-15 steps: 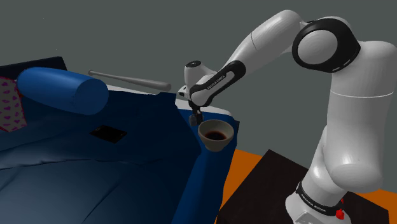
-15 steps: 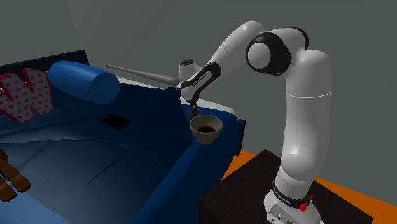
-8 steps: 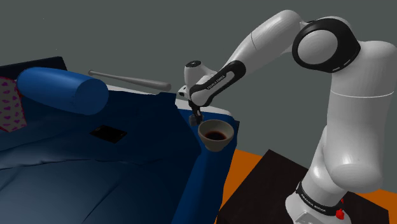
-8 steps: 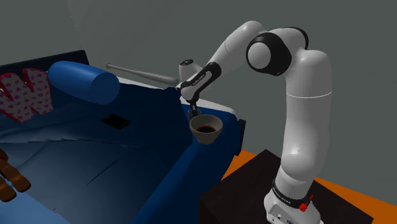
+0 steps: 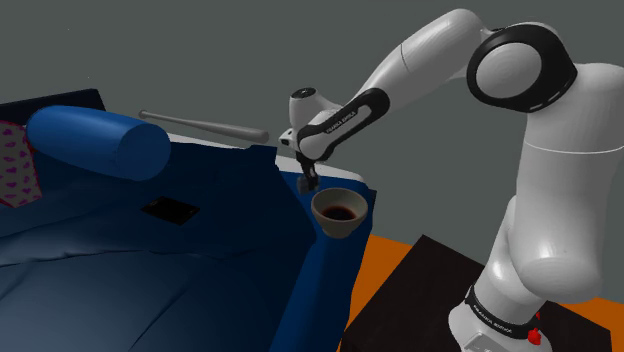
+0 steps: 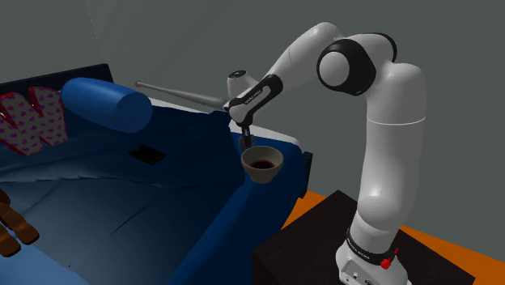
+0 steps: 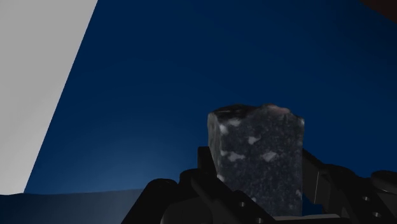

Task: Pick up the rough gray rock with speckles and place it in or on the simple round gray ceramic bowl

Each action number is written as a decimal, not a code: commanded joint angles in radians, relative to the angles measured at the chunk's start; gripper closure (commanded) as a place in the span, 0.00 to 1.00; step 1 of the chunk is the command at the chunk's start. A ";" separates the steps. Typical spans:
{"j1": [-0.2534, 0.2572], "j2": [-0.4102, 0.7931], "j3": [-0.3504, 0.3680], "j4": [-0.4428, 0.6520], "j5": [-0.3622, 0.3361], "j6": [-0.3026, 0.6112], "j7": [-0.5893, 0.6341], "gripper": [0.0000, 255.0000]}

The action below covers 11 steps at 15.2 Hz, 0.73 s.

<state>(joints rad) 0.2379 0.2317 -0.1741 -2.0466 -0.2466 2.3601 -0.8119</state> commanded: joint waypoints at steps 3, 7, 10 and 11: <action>0.000 -0.032 0.000 0.017 0.004 -0.047 -0.012 1.00; 0.002 -0.059 0.002 0.038 0.007 -0.095 -0.022 1.00; 0.003 -0.077 0.002 0.057 0.010 -0.131 -0.029 1.00; 0.003 -0.083 0.003 0.063 0.011 -0.143 -0.032 1.00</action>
<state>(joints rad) 0.2412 0.1570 -0.1714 -1.9863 -0.2358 2.2276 -0.8411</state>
